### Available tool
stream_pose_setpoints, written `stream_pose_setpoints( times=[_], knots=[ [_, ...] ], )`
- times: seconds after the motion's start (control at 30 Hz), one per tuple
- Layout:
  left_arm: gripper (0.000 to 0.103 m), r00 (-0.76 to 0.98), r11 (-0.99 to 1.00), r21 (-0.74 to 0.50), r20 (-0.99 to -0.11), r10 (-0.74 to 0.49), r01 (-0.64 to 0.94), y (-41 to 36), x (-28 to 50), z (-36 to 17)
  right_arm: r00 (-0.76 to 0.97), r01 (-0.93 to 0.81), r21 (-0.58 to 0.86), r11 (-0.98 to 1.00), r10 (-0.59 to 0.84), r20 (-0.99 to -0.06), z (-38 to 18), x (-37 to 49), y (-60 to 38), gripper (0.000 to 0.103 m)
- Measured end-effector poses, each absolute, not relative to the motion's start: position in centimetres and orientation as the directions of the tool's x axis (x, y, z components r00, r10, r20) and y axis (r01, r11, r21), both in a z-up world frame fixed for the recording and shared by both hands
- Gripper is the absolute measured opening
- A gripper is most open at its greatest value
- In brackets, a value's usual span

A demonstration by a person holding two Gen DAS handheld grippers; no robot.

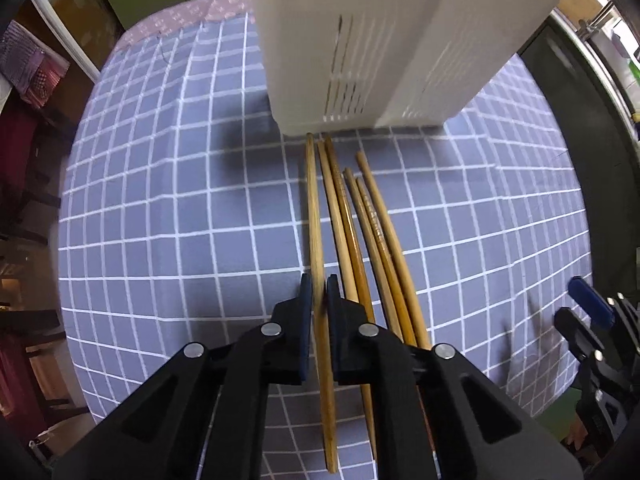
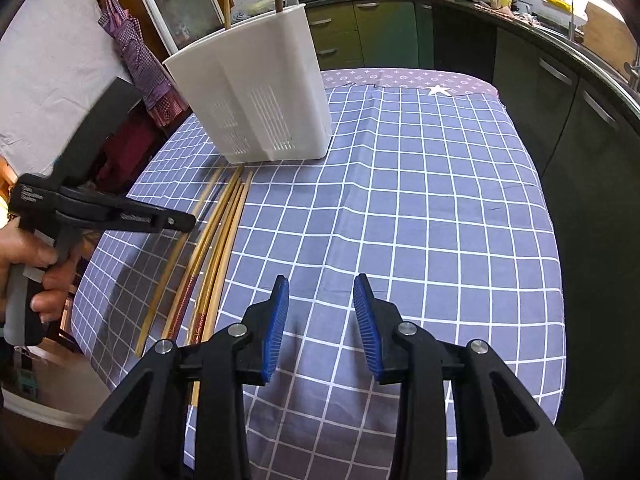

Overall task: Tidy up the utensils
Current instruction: 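Grasp another chopstick with the left tool while the right tool returns to the chopsticks, then lift the chopstick upright with the left tool while the right tool grasps another chopstick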

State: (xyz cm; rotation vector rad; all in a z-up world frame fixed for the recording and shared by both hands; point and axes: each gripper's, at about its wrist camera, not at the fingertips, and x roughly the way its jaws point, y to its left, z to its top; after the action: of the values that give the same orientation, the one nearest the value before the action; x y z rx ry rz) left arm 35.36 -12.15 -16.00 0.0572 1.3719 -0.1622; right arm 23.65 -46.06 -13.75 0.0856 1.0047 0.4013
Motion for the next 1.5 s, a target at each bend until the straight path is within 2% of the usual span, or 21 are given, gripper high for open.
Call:
stream_pose_setpoints(
  times=[0.23, 0.5, 0.7, 1.03, 1.47, 1.5],
  knots=[
    [0.007, 0.321, 0.981, -0.046, -0.941, -0.106, 0.188, -10.9, 33.3, -10.6, 0.456, -0.313, 0.251, 0.916, 0.377, -0.806, -13.4, 24.2, -44.5, 0.034],
    [0.007, 0.445, 0.978, -0.041, -0.886, -0.129, 0.202, -8.2, 30.0, -5.9, 0.341, -0.384, 0.301, 0.873, 0.437, -0.832, -13.9, 26.9, -39.2, 0.034],
    [0.007, 0.491, 0.978, -0.048, -0.859, -0.146, 0.205, -6.9, 28.1, -4.9, 0.267, -0.394, 0.280, 0.875, 0.401, -0.876, -15.0, 30.1, -35.5, 0.034],
    [0.007, 0.526, 0.974, -0.040, -0.836, -0.156, 0.225, -6.1, 26.5, -4.2, 0.246, -0.393, 0.184, 0.901, 0.295, -0.923, -16.8, 32.3, -33.0, 0.019],
    [0.007, 0.545, 0.971, -0.018, -0.825, -0.148, 0.238, -6.0, 25.6, -4.1, 0.264, -0.426, 0.076, 0.901, 0.204, -0.943, -17.7, 32.2, -30.3, 0.016],
    [0.007, 0.546, 0.971, -0.015, -0.825, -0.147, 0.240, -6.0, 25.5, -4.1, 0.266, -0.429, 0.071, 0.901, 0.201, -0.943, -17.8, 32.3, -30.2, 0.011]
  ],
)
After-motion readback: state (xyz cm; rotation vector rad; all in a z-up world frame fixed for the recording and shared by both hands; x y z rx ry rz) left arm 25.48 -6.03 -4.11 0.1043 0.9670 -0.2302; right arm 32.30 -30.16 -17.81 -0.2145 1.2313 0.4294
